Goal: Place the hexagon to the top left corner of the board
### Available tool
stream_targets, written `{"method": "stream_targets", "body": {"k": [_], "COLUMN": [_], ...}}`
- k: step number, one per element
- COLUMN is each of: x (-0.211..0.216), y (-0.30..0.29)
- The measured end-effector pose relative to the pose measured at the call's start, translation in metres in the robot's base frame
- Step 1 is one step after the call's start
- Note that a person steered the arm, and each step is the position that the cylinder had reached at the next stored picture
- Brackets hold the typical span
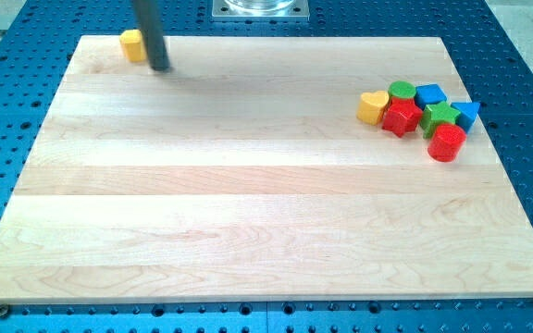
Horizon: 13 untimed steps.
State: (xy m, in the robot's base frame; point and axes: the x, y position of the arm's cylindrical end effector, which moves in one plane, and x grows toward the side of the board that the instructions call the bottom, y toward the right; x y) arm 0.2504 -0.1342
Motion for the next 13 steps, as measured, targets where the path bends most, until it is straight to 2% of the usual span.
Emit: {"method": "stream_targets", "body": {"k": [1,3,4,5,6,7,11,13], "x": [-0.004,-0.013,-0.013,-0.017,-0.05,-0.057,-0.059,-0.059], "y": [0.002,-0.069,-0.069,-0.039,-0.016,-0.073,-0.085,-0.115]}}
